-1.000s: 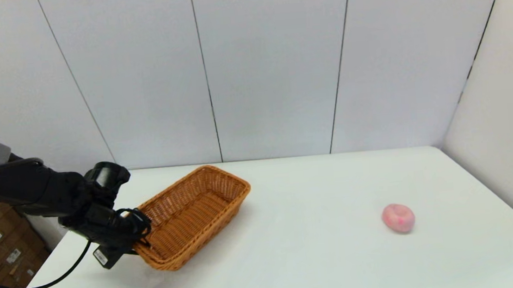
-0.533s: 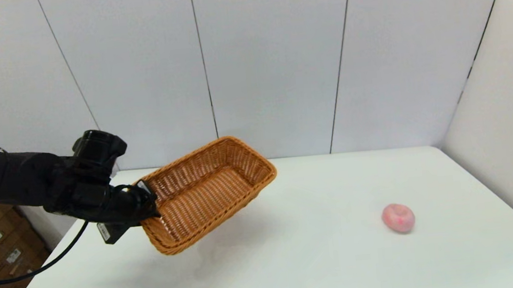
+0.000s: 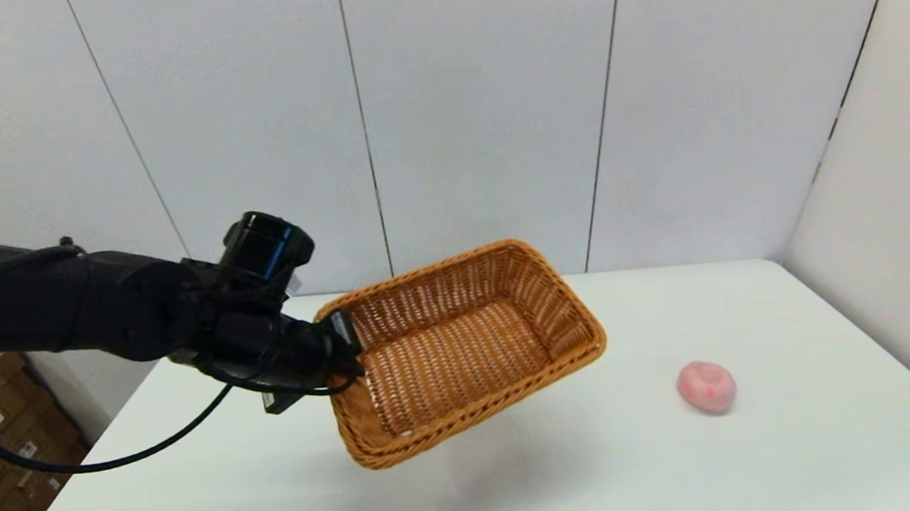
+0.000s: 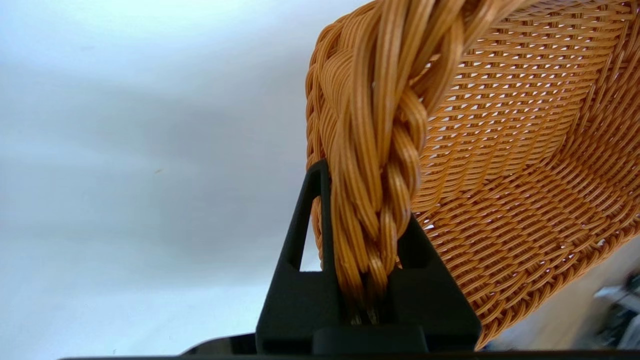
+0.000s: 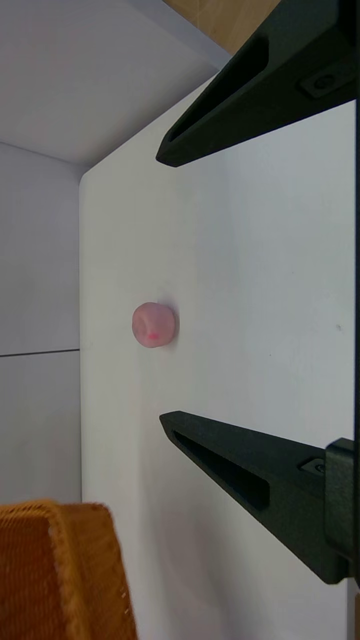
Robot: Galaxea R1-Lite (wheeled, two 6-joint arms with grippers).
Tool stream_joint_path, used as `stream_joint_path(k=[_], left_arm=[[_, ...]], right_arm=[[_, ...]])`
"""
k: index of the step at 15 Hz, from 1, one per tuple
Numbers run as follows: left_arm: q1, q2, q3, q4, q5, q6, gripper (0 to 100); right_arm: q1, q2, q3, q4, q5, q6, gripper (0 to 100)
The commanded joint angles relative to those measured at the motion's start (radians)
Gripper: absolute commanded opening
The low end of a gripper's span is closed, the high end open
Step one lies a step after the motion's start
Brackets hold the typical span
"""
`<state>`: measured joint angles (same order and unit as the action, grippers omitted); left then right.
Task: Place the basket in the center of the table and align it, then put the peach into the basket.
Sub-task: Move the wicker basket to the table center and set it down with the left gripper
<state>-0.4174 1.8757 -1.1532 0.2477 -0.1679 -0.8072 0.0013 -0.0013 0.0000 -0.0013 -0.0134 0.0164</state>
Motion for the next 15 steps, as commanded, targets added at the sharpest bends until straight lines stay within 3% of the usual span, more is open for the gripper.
stream_joint_path(k=[1, 6, 15], left_arm=[[-0.089, 0.135, -0.037, -0.076, -0.002, 0.03, 0], [-0.103, 0.174, -0.045, -0.088, -0.09, 0.132, 0], [-0.101, 0.224, -0.037, -0.088, -0.127, 0.227, 0]], right_arm=[[0.0, 0.001, 0.0, 0.0, 0.0, -0.001, 100], [0.0, 0.001, 0.0, 0.0, 0.0, -0.001, 100], [0.0, 0.001, 0.0, 0.0, 0.0, -0.001, 100]])
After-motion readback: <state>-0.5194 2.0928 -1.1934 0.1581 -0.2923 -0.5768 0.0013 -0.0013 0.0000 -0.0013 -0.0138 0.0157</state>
